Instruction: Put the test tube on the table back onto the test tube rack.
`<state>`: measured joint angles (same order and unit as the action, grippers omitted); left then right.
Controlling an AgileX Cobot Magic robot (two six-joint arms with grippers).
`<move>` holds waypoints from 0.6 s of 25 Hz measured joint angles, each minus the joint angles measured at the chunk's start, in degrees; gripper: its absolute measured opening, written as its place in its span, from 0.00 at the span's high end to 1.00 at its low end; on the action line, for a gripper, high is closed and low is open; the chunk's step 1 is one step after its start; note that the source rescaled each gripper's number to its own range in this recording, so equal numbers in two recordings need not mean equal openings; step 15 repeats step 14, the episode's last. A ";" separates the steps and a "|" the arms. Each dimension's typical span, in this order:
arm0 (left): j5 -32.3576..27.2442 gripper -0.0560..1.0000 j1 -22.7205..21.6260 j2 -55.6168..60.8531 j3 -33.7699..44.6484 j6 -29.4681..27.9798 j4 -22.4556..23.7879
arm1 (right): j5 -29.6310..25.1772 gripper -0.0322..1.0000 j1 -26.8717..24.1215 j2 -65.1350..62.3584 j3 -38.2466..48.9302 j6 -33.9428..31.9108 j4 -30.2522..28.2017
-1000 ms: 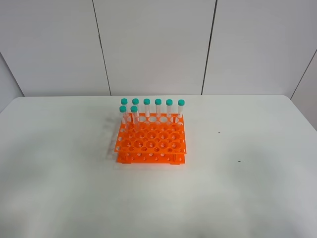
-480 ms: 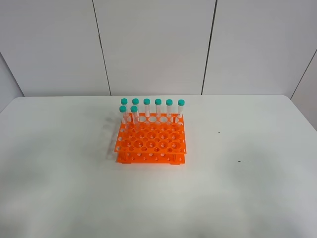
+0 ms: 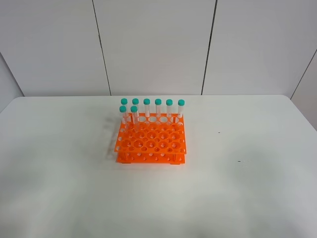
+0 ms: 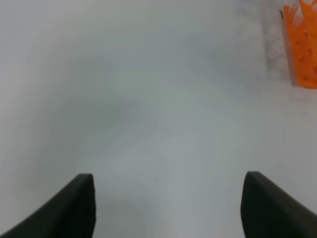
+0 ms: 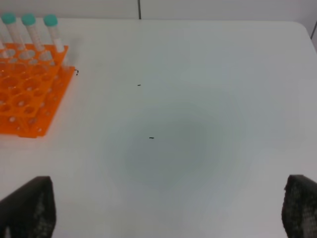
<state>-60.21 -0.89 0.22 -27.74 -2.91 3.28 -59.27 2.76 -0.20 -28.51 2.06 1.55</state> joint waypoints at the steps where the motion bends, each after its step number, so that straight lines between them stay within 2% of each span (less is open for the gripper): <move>1: 0.00 0.00 0.00 0.05 0.00 0.00 0.00 | 0.00 0.00 0.00 0.00 0.00 0.00 0.00; 15: 0.00 0.00 0.00 0.11 0.05 -0.03 0.00 | 0.00 0.00 0.00 0.00 0.00 0.00 0.00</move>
